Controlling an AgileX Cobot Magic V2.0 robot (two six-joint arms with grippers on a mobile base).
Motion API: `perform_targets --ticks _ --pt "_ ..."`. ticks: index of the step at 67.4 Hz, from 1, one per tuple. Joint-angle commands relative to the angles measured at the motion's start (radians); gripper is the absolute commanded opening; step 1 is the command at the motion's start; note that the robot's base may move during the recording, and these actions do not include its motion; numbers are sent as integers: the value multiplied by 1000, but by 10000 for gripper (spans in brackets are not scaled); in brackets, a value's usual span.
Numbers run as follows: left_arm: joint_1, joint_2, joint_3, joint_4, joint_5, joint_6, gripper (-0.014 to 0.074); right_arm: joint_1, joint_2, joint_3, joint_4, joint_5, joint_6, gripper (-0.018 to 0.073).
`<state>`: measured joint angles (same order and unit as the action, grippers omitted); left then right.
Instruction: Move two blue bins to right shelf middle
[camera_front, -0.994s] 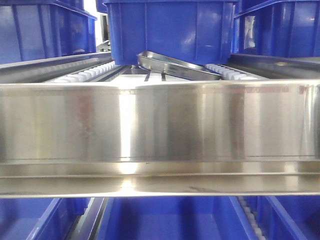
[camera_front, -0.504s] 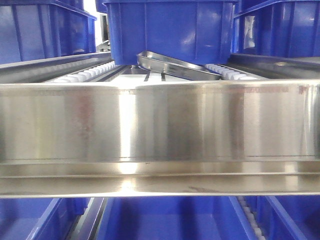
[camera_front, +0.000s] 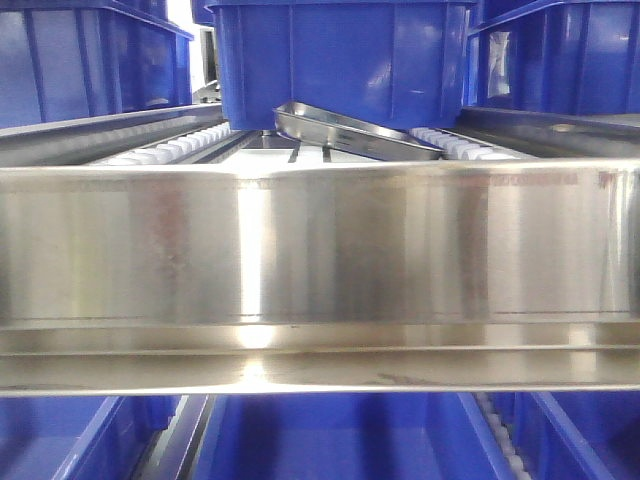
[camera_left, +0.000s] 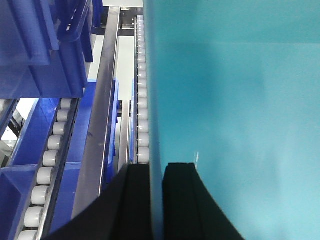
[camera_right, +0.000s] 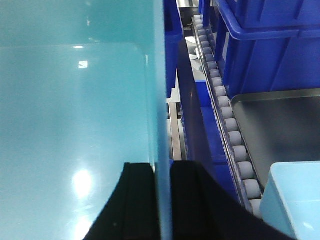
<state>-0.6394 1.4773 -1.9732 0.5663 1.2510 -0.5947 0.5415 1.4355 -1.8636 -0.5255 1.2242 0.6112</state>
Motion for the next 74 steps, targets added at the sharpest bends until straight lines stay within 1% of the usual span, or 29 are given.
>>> perform_targets --ticks 1,51,62,74 --pt "-13 -12 -12 9 -30 11 -111 0 -2 -9 -50 -52 0 -165" --pt "-13 -12 -12 9 -30 11 -111 0 -2 -9 -50 -55 0 -165" --pt "-13 -12 -12 28 -30 11 -111 0 -2 -9 -50 -55 0 -165" --pt "-13 -12 -12 32 -30 11 -111 0 -2 -9 -50 -55 0 -165"
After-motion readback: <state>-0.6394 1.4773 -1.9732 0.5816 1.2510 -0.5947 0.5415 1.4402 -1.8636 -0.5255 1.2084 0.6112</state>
